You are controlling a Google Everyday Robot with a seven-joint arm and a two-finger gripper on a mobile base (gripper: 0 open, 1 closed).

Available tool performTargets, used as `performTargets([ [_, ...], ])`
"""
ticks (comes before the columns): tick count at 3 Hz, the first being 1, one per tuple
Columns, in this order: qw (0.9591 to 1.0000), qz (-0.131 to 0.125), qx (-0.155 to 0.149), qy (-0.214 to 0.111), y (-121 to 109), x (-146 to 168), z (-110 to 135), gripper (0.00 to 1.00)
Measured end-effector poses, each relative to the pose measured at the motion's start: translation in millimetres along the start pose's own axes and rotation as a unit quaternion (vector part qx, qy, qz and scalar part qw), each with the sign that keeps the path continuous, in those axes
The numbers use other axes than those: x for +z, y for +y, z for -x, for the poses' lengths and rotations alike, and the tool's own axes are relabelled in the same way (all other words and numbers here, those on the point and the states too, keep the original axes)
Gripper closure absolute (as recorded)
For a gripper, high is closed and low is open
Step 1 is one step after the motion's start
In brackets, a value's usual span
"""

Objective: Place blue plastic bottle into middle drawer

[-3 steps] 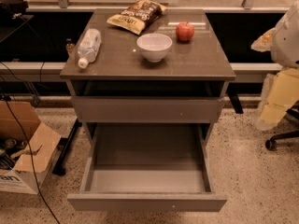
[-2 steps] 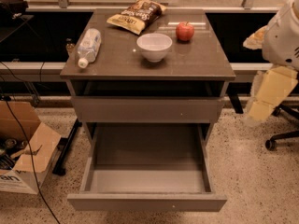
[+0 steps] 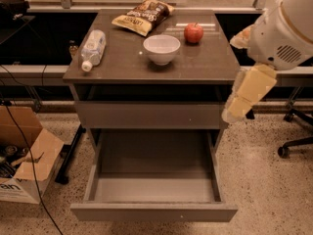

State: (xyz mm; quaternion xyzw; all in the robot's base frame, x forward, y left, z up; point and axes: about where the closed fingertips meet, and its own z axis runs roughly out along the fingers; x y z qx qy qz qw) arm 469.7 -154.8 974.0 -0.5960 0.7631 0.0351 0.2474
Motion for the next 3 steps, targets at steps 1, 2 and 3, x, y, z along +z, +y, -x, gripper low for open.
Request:
performTargets([
  [1, 0.9983, 0.024, -0.006, -0.053, -20.6, 46.2, 44.0, 0.00],
  [2, 0.9982, 0.025, -0.007, -0.053, -20.8, 47.8, 44.2, 0.00],
  [3, 0.9979, 0.017, 0.007, -0.062, -23.4, 54.7, 46.5, 0.00],
])
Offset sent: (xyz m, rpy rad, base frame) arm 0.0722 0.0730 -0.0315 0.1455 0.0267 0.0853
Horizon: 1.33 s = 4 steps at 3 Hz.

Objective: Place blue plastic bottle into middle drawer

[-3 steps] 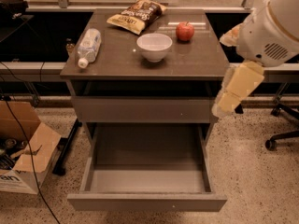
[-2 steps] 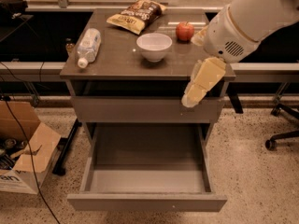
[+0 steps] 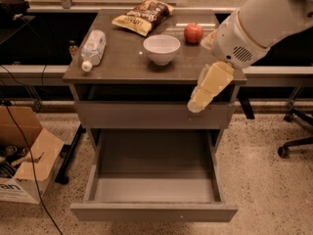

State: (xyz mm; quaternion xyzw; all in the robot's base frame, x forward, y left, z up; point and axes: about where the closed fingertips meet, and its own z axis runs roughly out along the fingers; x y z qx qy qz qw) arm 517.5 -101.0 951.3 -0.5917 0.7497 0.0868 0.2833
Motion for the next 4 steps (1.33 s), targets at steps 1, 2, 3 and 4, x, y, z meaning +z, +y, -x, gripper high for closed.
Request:
performTargets([
  [1, 0.9998, -0.011, 0.012, -0.014, -14.8, 22.4, 9.0, 0.00],
  [2, 0.9989, -0.018, 0.021, -0.038, -31.8, 46.6, 21.0, 0.00],
  [3, 0.9980, -0.016, 0.023, -0.057, -44.8, 71.0, 36.0, 0.00],
  [4, 0.9971, -0.007, 0.018, -0.073, -57.5, 97.9, 55.1, 0.00],
])
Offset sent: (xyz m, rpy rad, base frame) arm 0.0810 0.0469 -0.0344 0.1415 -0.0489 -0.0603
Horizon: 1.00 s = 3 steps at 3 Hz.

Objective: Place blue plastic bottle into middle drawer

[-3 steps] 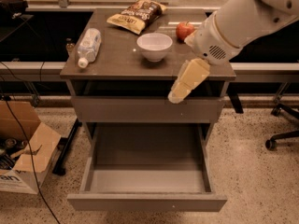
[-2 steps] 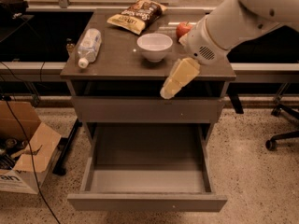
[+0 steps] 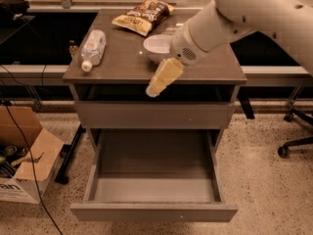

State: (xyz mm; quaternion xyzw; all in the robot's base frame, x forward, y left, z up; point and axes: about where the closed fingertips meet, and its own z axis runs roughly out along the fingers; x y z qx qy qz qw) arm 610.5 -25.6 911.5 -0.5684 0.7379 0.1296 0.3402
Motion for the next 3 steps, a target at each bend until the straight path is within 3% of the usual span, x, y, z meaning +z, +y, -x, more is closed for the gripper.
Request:
performTargets([
  [2, 0.9991, 0.028, -0.021, -0.023, -16.6, 49.7, 31.3, 0.00],
  [3, 0.9991, 0.028, -0.021, -0.023, -16.6, 49.8, 31.3, 0.00],
])
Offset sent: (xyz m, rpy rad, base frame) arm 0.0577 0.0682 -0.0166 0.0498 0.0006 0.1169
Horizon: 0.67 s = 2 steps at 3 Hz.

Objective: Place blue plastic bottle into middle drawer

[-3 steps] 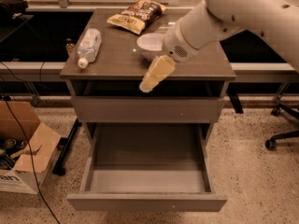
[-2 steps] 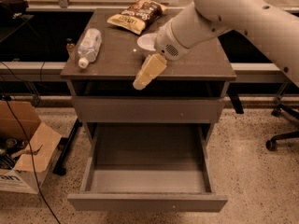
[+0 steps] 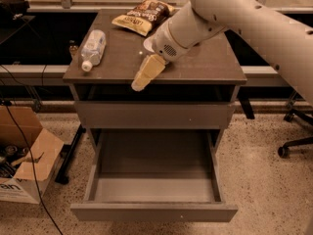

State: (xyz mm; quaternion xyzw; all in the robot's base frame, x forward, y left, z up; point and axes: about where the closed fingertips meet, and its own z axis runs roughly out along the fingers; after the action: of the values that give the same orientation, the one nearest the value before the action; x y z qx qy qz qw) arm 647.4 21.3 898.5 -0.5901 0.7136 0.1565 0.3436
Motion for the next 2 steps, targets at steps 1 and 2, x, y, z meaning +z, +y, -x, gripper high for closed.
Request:
performTargets([
  [1, 0.9993, -0.013, 0.010, -0.035, -10.0, 23.5, 14.1, 0.00],
  [2, 0.9974, -0.015, 0.017, -0.069, -20.5, 46.1, 27.5, 0.00],
])
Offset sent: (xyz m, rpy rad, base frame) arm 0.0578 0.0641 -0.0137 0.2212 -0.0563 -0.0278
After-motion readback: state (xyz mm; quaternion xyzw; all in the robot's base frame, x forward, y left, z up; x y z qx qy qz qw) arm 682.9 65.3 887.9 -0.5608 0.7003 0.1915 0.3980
